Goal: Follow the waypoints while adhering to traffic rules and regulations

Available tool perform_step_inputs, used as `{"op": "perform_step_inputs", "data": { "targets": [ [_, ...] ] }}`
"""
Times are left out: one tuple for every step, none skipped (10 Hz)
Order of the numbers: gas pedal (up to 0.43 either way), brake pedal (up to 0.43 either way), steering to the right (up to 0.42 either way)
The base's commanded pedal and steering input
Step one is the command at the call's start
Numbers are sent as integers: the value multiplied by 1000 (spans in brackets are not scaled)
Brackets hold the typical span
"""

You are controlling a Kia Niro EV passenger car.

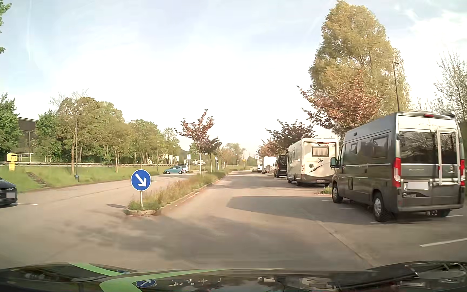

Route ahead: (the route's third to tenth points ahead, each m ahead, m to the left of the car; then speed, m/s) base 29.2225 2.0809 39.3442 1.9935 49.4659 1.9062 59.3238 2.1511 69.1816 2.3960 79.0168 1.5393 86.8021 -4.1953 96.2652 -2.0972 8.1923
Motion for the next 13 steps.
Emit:
{"op": "perform_step_inputs", "data": {
  "targets": [
    [67, 0, -2],
    [67, 0, -2],
    [67, 0, -2],
    [67, 0, -3],
    [67, 0, -4],
    [67, 0, -3],
    [67, 0, -3],
    [67, 0, -3],
    [67, 0, -4],
    [67, 0, -3],
    [67, 0, -3],
    [67, 0, -3],
    [67, 0, -3]
  ]
}}
